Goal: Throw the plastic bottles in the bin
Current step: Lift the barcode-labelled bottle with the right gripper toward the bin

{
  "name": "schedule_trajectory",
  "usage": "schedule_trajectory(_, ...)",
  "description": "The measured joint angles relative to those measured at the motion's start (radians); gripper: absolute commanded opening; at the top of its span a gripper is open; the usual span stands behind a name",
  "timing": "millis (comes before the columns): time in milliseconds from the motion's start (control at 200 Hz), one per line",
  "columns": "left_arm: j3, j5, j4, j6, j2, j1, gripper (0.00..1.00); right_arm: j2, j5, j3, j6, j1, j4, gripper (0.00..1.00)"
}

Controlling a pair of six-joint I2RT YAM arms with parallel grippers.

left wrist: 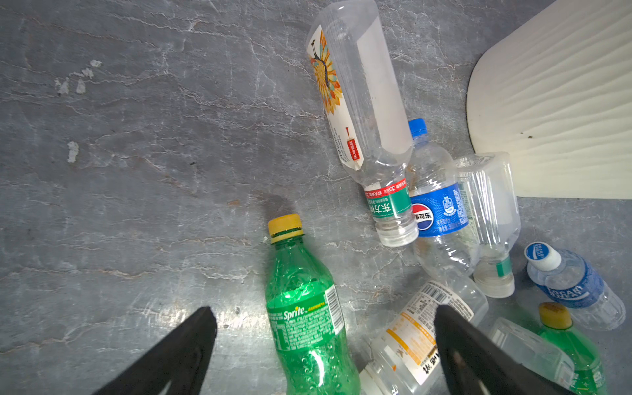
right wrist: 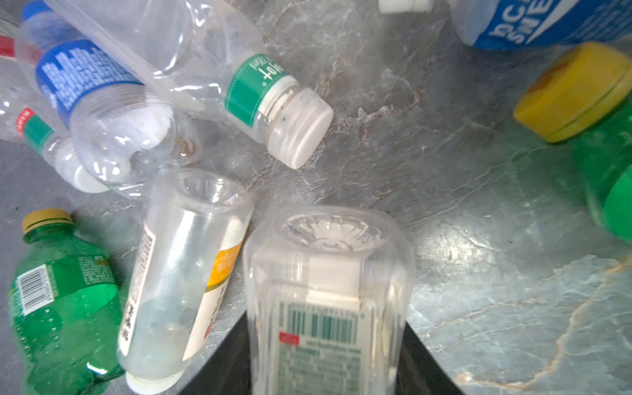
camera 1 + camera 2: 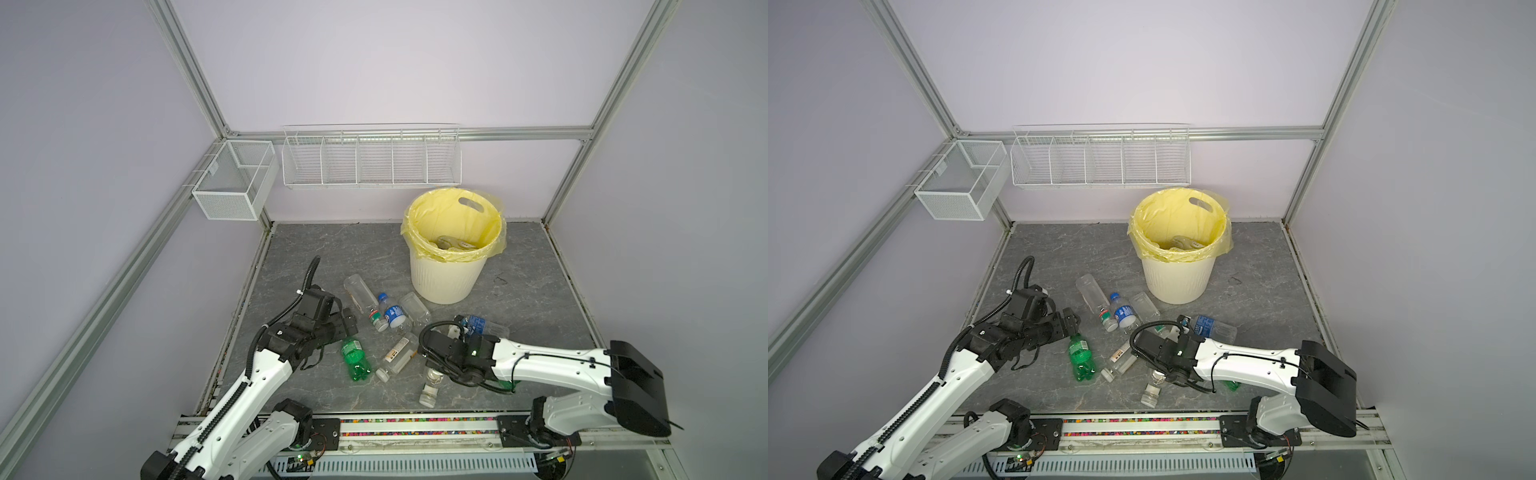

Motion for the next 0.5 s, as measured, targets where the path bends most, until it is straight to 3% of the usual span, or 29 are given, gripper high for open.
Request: schedule_trajectory(500,0.001,-0.001,0.006,-0.023,0.013,0.0,0.99,-0.189,0.098,0.022,-0.112,-0.003,-0.106,0.44)
